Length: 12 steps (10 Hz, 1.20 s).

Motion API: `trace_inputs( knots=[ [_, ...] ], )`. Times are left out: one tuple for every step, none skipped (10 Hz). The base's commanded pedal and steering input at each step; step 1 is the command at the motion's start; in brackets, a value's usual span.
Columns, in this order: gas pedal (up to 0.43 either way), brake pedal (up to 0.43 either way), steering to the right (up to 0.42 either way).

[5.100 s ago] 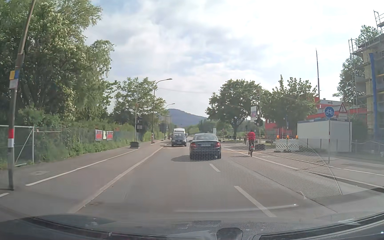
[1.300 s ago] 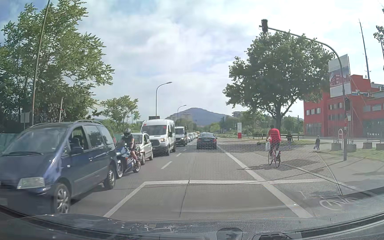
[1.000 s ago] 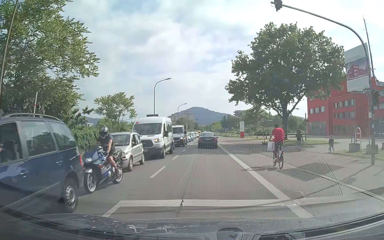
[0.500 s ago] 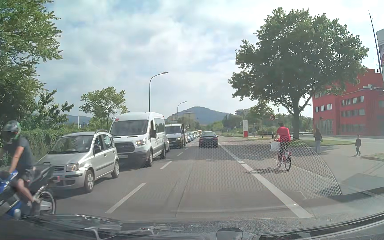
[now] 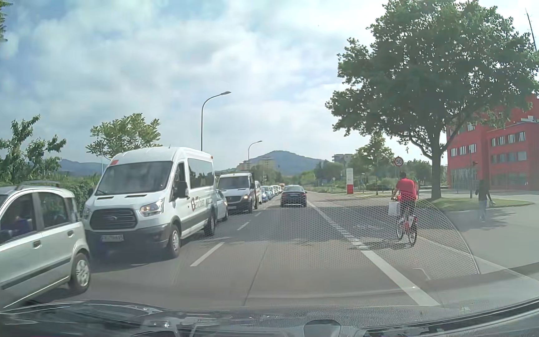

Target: Follow the waypoints while adhering to traffic rules and regulations

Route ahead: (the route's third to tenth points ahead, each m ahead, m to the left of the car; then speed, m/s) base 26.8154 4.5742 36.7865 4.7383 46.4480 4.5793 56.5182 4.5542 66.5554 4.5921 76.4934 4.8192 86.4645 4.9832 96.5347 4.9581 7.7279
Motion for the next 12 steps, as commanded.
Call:
trace_inputs(
  knots=[
    [0.039, 0.000, -0.005],
    [0.047, 0.000, -0.005],
    [0.047, 0.000, -0.005],
    [0.047, 0.000, -0.005],
    [0.059, 0.000, -0.005],
    [0.059, 0.000, -0.005],
    [0.059, 0.000, -0.005],
    [0.067, 0.000, -0.005],
    [0.067, 0.000, -0.005],
    [0.067, 0.000, -0.005],
    [0.067, 0.000, -0.005],
    [0.067, 0.000, -0.005]
  ],
)
